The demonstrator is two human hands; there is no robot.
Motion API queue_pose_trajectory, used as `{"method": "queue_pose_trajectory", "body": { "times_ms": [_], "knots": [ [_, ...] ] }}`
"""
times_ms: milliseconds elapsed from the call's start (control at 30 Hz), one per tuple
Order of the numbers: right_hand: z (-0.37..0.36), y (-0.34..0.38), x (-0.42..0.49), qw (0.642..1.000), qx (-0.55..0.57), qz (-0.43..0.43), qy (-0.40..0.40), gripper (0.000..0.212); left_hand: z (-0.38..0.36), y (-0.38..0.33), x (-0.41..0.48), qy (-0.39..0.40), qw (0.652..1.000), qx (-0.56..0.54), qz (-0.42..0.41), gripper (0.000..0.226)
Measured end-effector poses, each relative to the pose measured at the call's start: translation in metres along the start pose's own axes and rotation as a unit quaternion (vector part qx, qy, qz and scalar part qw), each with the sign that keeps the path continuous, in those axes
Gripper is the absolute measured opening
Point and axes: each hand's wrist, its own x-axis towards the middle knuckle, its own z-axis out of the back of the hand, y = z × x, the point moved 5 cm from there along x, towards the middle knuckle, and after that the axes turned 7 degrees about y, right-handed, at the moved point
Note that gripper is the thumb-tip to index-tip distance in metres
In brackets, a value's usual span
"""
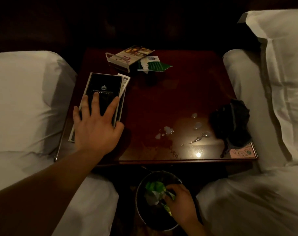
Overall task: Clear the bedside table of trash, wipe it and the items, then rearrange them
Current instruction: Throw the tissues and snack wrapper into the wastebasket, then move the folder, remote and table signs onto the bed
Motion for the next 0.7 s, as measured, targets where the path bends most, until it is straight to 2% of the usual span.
{"method": "queue_pose_trajectory", "body": {
  "times_ms": [100,267,500,567,633,700],
  "knots": [
    [0.011,0.017,-0.011,1.000,0.027,0.002,-0.013,0.023,0.002,0.000,0.001,0.027,1.000,-0.003,0.011,0.073],
    [0.054,0.078,-0.033,0.989,0.135,0.044,-0.044,0.041,0.010,0.001,0.001,0.077,0.997,-0.015,0.021,0.076],
    [0.135,0.206,-0.027,0.969,0.203,0.113,-0.082,0.016,0.017,0.009,0.007,0.177,0.982,-0.072,-0.003,0.087],
    [0.158,0.231,-0.009,0.955,0.258,0.104,-0.104,0.014,0.022,0.012,0.007,0.175,0.978,-0.110,0.014,0.091],
    [0.176,0.251,0.017,0.936,0.325,0.081,-0.105,0.020,0.025,0.019,0.006,0.167,0.972,-0.152,0.059,0.099],
    [0.191,0.266,0.050,0.914,0.389,0.059,-0.096,0.038,0.024,0.027,0.005,0.169,0.963,-0.184,0.098,0.108]
  ]
}}
